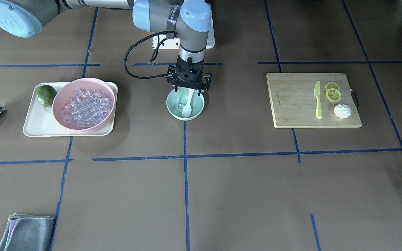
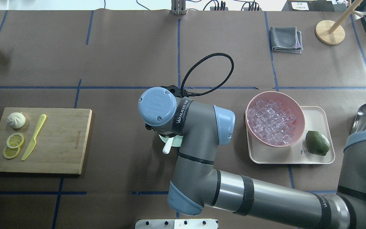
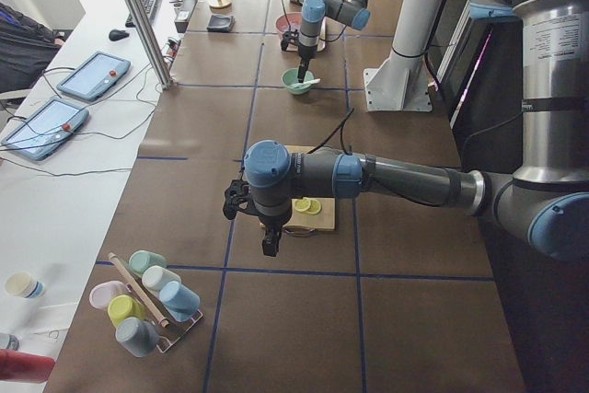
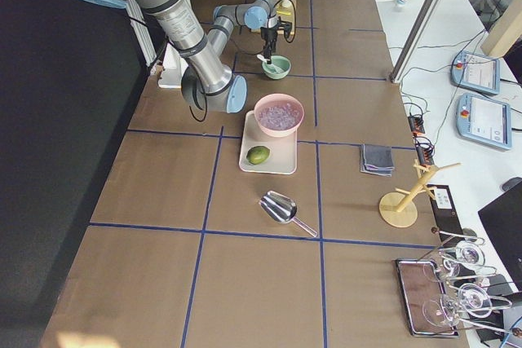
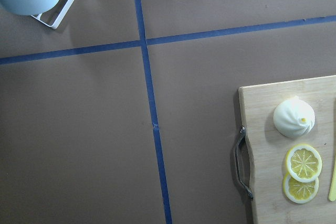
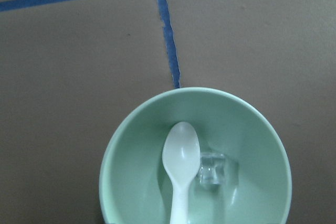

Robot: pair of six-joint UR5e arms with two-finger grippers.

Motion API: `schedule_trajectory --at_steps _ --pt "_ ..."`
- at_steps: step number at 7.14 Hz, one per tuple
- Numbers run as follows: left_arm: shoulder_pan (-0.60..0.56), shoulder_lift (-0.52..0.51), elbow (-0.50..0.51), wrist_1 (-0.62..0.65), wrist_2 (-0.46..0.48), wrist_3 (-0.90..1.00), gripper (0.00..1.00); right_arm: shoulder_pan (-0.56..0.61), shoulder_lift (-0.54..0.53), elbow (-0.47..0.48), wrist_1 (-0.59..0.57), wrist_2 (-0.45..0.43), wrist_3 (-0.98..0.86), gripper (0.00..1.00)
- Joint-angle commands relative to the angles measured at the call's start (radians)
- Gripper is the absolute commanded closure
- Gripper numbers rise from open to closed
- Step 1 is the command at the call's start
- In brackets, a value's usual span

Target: Put spoon and ice into bowl

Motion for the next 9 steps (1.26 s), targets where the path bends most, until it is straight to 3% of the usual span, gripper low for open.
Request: schedule_trajectory --at_steps 1,3,6,9 --pt "0.001 0.001 0.006 0.007 0.006 -0.002 0.00 0.102 -0.014 0.011 -0.003 0.079 -0.111 0.02" --pt "0.000 0.006 0.021 0.015 0.012 -0.003 0.00 0.262 -0.134 0.103 -0.004 0.221 -0.315 0.02" --pt "0.001 0.018 0.033 0.013 0.042 0.000 0.00 0.551 -0.333 0.151 -0.007 0.410 -0.786 0.01" --pt "0.001 0.016 0.032 0.006 0.066 0.004 0.00 0.777 -0.606 0.200 0.000 0.435 -1.295 0.01"
